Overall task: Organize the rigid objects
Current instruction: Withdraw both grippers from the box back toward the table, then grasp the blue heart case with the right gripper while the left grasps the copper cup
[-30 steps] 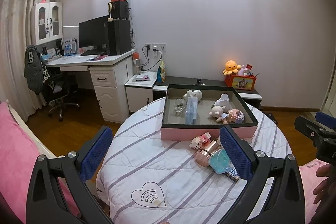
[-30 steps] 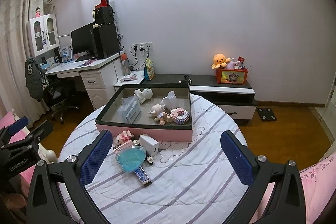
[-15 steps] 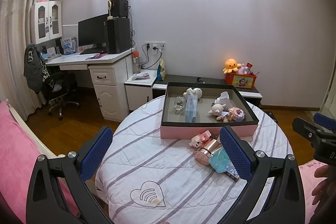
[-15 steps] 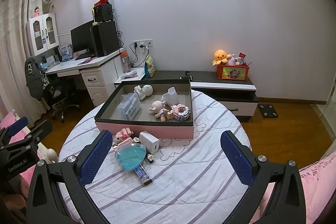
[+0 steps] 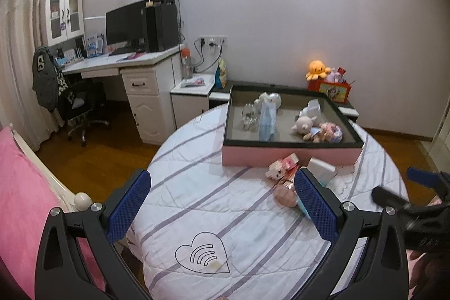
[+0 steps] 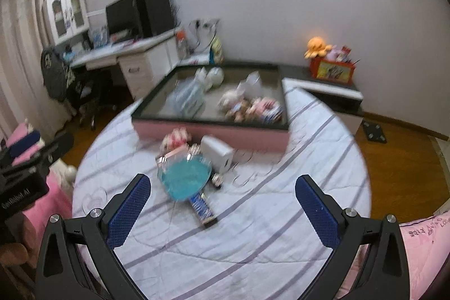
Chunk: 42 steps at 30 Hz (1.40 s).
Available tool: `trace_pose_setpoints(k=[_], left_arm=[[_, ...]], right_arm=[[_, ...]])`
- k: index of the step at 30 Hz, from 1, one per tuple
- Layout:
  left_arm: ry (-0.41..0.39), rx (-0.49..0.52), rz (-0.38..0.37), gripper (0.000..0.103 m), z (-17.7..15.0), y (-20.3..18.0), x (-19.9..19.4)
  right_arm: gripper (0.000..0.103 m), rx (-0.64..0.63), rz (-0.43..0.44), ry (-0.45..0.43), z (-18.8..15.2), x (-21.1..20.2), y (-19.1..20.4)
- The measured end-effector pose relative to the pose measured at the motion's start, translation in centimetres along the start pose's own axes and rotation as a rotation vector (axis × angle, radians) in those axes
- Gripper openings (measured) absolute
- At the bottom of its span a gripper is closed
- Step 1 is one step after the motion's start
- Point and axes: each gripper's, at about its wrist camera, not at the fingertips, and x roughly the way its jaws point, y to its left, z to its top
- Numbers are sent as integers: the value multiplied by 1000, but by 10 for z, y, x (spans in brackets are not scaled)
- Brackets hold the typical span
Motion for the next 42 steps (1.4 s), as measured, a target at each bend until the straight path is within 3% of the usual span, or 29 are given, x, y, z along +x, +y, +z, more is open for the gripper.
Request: trace_pose_setpoints(k=[7, 16, 18, 20, 21, 42], left_arm=[[63, -14, 15, 103, -12, 8, 29], [103, -15, 14, 103, -16, 9, 51], [109, -12, 11, 103, -16, 7, 54], [114, -6, 6, 103, -17, 5, 56], [115, -4, 5, 103, -17, 5, 56], [179, 80, -97, 103, -29, -54, 77]], right_arm=[[103, -17, 66, 102, -9, 51, 13], [103, -2, 131, 149, -1, 89, 15], [97, -6, 134, 163, -1, 98, 15], [83, 5, 154, 165, -2, 103, 13], [75, 6, 149, 165, -2, 105, 12], [75, 78, 123, 143, -11, 85, -51]])
